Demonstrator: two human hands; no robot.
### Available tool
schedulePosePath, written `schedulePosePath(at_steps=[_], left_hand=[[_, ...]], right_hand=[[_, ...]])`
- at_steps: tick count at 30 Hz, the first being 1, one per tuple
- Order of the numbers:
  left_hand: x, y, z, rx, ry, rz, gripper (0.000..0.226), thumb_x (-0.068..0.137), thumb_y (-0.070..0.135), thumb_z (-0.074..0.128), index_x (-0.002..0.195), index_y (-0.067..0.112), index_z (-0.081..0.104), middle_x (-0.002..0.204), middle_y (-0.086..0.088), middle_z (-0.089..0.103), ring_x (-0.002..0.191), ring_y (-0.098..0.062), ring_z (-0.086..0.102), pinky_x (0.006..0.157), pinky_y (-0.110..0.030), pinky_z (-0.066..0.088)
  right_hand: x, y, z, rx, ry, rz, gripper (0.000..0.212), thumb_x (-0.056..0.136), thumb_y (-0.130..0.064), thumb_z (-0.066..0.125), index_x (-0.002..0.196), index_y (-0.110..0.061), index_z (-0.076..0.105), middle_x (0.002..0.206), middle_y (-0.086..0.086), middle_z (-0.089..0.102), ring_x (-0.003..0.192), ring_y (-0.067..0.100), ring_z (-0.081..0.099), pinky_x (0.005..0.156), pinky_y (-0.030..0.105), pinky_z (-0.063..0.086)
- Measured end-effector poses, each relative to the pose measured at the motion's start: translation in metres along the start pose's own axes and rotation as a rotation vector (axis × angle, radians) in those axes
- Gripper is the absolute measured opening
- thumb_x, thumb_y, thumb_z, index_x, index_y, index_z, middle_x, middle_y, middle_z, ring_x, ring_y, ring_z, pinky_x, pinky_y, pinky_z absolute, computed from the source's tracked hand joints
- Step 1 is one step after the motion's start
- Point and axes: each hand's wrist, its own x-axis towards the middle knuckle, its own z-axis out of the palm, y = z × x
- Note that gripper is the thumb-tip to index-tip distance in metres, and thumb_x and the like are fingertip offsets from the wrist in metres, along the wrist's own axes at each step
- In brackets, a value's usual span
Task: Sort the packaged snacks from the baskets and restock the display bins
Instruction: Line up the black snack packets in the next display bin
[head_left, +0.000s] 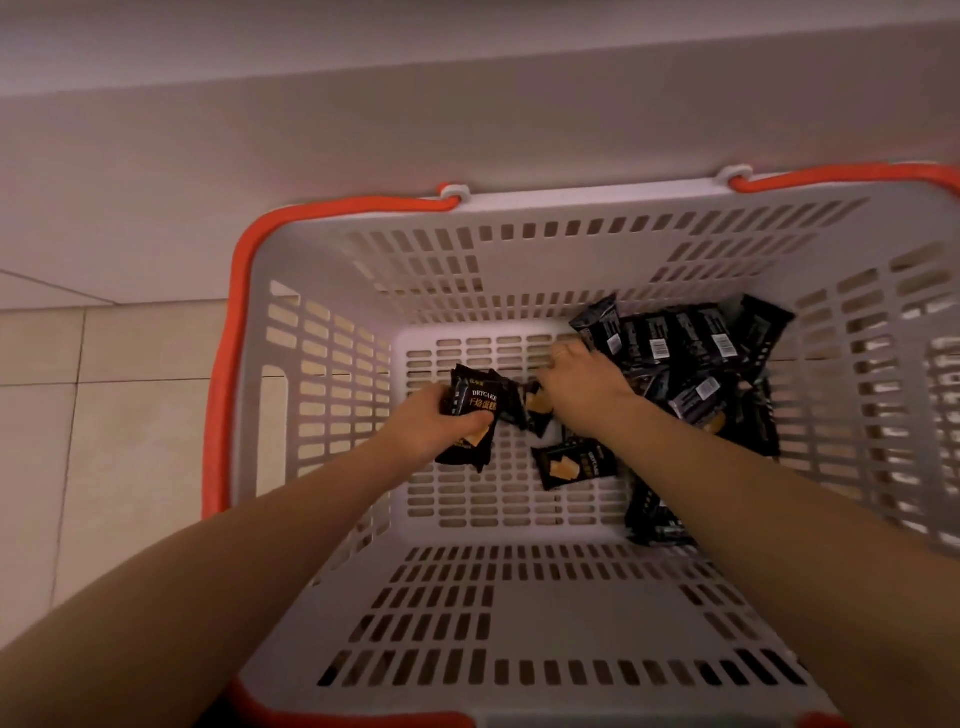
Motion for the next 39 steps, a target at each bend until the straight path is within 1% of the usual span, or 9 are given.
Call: schedulePosePath(at_steps=[3, 6, 12, 21, 26, 30, 33, 36, 39], left_hand=[[0.0, 0.003, 0.0, 0.18, -0.061, 0.116, 0.03, 0.081, 0.029, 0.068, 0.108, 0.023, 0.056, 0.098, 0.005, 0.066, 0.091, -0.014, 0.064, 0.079, -0.027, 0.052], [-0.003, 0.01, 0.0, 0.39, -0.111, 0.367, 0.044, 0.077, 0.024, 0.071, 0.117, 0.026, 0.053, 0.094, 0.013, 0.06, 0.092, -0.01, 0.062, 0.069, -0.007, 0.045], [-0.007, 0.023, 0.02, 0.648, -0.244, 0.676, 0.062, 0.067, 0.034, 0.064, 0.124, 0.014, 0.052, 0.107, 0.004, 0.051, 0.097, -0.007, 0.045, 0.088, -0.022, 0.04], [-0.002, 0.029, 0.021, 0.459, -0.427, 0.328, 0.037, 0.085, 0.024, 0.064, 0.113, 0.034, 0.043, 0.091, 0.018, 0.056, 0.084, -0.003, 0.058, 0.067, -0.01, 0.045], [-0.008, 0.03, 0.034, 0.404, -0.476, 0.278, 0.045, 0.085, 0.029, 0.065, 0.125, 0.028, 0.045, 0.097, 0.017, 0.059, 0.086, 0.0, 0.06, 0.066, -0.005, 0.046], [-0.002, 0.028, 0.042, 0.35, -0.448, 0.171, 0.032, 0.083, 0.034, 0.064, 0.11, 0.032, 0.049, 0.093, 0.016, 0.061, 0.08, 0.002, 0.06, 0.061, -0.008, 0.047], [0.003, 0.019, 0.035, 0.391, -0.348, 0.11, 0.024, 0.084, 0.034, 0.063, 0.103, 0.029, 0.049, 0.087, 0.012, 0.06, 0.076, -0.001, 0.057, 0.056, -0.009, 0.043], [0.007, 0.006, 0.02, 0.361, -0.257, 0.05, 0.025, 0.084, 0.032, 0.062, 0.105, 0.023, 0.051, 0.09, 0.001, 0.063, 0.081, -0.012, 0.061, 0.065, -0.022, 0.048], [0.006, -0.001, 0.008, 0.233, -0.169, 0.029, 0.022, 0.085, 0.03, 0.062, 0.104, 0.024, 0.051, 0.091, 0.002, 0.064, 0.079, -0.01, 0.063, 0.061, -0.02, 0.045]], right_hand=[[-0.012, -0.006, 0.012, 0.129, 0.057, -0.055, 0.05, 0.086, -0.02, 0.062, 0.132, -0.013, 0.043, 0.133, 0.013, 0.043, 0.126, 0.031, 0.036, 0.101, 0.041, 0.034], [-0.03, -0.004, 0.019, 0.762, -0.014, -0.059, 0.03, 0.088, -0.022, 0.063, 0.115, -0.013, 0.055, 0.111, 0.009, 0.061, 0.102, 0.026, 0.056, 0.083, 0.037, 0.045], [-0.047, 0.016, 0.018, 1.145, -0.232, -0.094, 0.024, 0.086, 0.003, 0.058, 0.102, -0.012, 0.065, 0.104, 0.006, 0.065, 0.099, 0.022, 0.059, 0.089, 0.035, 0.047], [-0.064, 0.014, 0.056, 1.958, -0.074, 0.155, 0.019, 0.09, 0.006, 0.05, 0.097, -0.01, 0.058, 0.09, 0.005, 0.067, 0.082, 0.013, 0.065, 0.074, 0.024, 0.055], [-0.06, 0.007, 0.057, 2.058, -0.053, 0.283, 0.029, 0.098, -0.025, 0.044, 0.108, -0.004, 0.061, 0.097, 0.013, 0.064, 0.088, 0.023, 0.061, 0.077, 0.034, 0.051], [-0.055, 0.011, 0.05, 1.814, -0.001, 0.394, 0.044, 0.1, -0.039, 0.033, 0.104, -0.007, 0.064, 0.093, 0.006, 0.067, 0.086, 0.021, 0.063, 0.074, 0.032, 0.05], [-0.064, 0.021, 0.056, 1.07, 0.089, 0.144, 0.034, 0.1, -0.031, 0.037, 0.092, -0.009, 0.063, 0.083, 0.001, 0.059, 0.08, 0.02, 0.056, 0.073, 0.031, 0.041], [-0.066, 0.018, 0.077, 0.331, 0.034, -0.118, 0.028, 0.096, -0.028, 0.045, 0.116, -0.012, 0.057, 0.115, 0.007, 0.056, 0.111, 0.026, 0.049, 0.088, 0.038, 0.042], [-0.061, 0.006, 0.091, 0.021, 0.04, -0.081, 0.041, 0.095, -0.027, 0.046, 0.132, -0.012, 0.04, 0.133, 0.011, 0.048, 0.128, 0.03, 0.035, 0.101, 0.039, 0.033]])
